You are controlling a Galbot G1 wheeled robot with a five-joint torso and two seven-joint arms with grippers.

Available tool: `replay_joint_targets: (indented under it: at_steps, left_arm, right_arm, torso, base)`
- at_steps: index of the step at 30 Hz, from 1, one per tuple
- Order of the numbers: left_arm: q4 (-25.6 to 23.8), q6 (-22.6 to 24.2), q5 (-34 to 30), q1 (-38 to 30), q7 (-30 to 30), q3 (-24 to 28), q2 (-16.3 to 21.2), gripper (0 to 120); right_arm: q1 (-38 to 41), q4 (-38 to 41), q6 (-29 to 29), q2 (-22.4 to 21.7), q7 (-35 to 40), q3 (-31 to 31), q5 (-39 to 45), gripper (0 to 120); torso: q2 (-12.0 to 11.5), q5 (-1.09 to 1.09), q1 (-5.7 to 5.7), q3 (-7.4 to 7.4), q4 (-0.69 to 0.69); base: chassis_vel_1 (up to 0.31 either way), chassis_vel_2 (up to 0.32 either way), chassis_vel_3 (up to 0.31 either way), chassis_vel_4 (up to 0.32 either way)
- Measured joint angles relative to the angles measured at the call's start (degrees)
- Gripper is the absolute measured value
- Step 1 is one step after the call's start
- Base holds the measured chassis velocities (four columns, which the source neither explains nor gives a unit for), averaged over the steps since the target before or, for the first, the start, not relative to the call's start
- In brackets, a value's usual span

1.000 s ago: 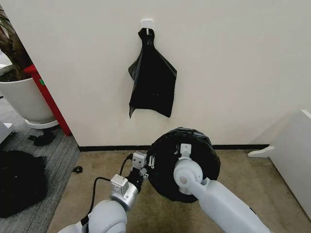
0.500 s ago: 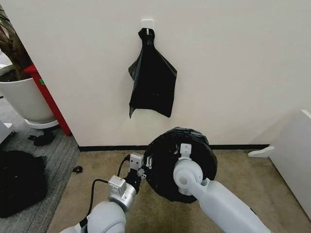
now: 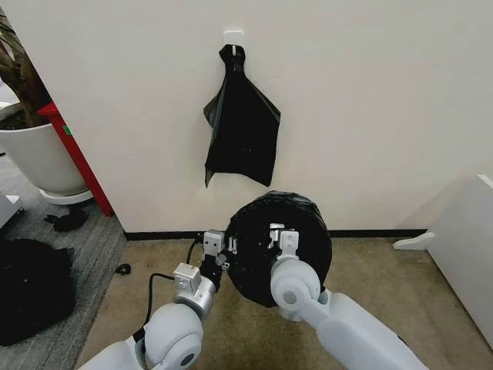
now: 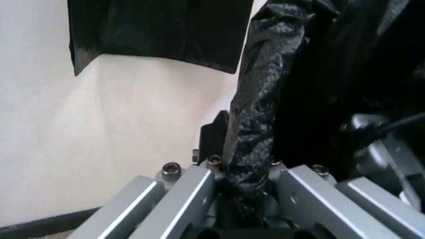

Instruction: Place the garbage bag over the trash bin.

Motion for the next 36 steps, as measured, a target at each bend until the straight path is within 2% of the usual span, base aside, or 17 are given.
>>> replay_joint_targets:
  at_steps: [11, 21, 36]
  left_arm:
    - [0.3, 0.0, -0.4, -1.5, 0.1, -0.2, 0.0, 0]
    - [1.6, -0.7, 2.6, -0.9, 1.6, 0.4, 0.2, 0]
    - [0.6, -1.2, 2.6, -1.4, 2.2, 0.8, 0.3, 0]
  right_arm:
    - [1.2, 0.7, 0.0, 0.1, 0.8, 0.3, 2.0, 0]
    - [2.9, 2.2, 0.2, -0.3, 1.9, 1.5, 3.6, 0]
    - [4.6, -6.0, 0.3, 2.0, 2.9, 3.6, 5.6, 0]
  torso:
    - [0.0, 0.0, 0.0, 0.0, 0.0]
    - [0.0, 0.0, 0.0, 0.0, 0.0]
    - [0.0, 0.0, 0.0, 0.0, 0.0]
  base:
    - [0.0, 0.0, 0.0, 0.0]
    - [0.0, 0.0, 0.0, 0.0]
    - [0.0, 0.0, 0.0, 0.0]
